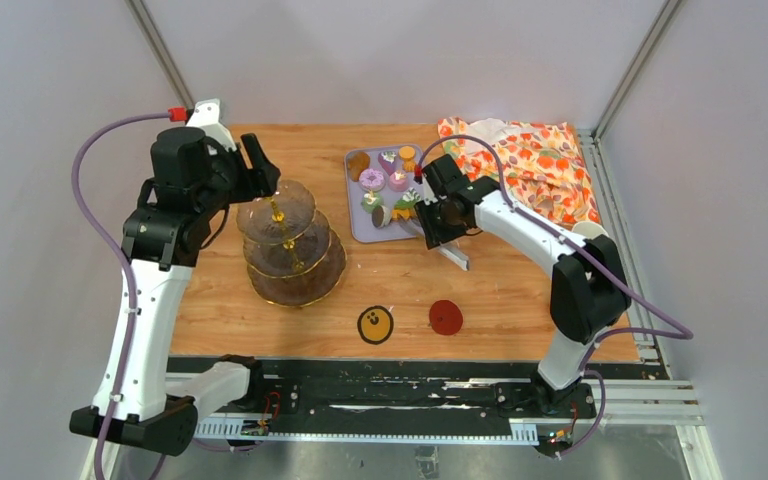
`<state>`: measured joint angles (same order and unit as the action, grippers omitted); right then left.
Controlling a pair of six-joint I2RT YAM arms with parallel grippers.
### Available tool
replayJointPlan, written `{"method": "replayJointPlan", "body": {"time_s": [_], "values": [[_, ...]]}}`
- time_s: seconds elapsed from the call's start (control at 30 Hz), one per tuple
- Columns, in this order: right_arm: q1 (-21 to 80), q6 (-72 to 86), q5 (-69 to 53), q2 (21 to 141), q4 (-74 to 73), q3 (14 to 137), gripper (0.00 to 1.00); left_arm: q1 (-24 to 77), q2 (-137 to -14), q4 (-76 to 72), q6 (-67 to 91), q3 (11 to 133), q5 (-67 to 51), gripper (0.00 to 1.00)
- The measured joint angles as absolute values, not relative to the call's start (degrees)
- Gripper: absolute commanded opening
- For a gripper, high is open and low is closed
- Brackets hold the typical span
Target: Serve the afternoon tea
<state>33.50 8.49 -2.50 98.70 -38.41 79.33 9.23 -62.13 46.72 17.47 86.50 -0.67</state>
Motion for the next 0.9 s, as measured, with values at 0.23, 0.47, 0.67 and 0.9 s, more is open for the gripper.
{"method": "replayJointPlan", "body": {"time_s": [0.23, 0.47, 0.67, 0.9], "values": [[33.5, 7.9, -3.1, 100.0, -38.5, 80.9, 0.39, 9.2, -61.8, 46.7, 17.5, 86.6, -0.8, 0.69], [33.5, 8.8, -5.1, 96.9, -38.3, 80.9, 0.39, 9.2, -61.3, 46.7, 17.5, 86.6, -0.7, 0.70], [33.5, 10.3, -6.5, 95.7, -37.2, 80.9, 0.42, 9.2, -61.3, 46.7, 17.5, 86.6, -0.8, 0.70], [33.5, 12.0, -8.7, 96.5, -36.0, 81.6, 0.43, 9.2, -61.3, 46.7, 17.5, 86.6, -0.8, 0.70]]}}
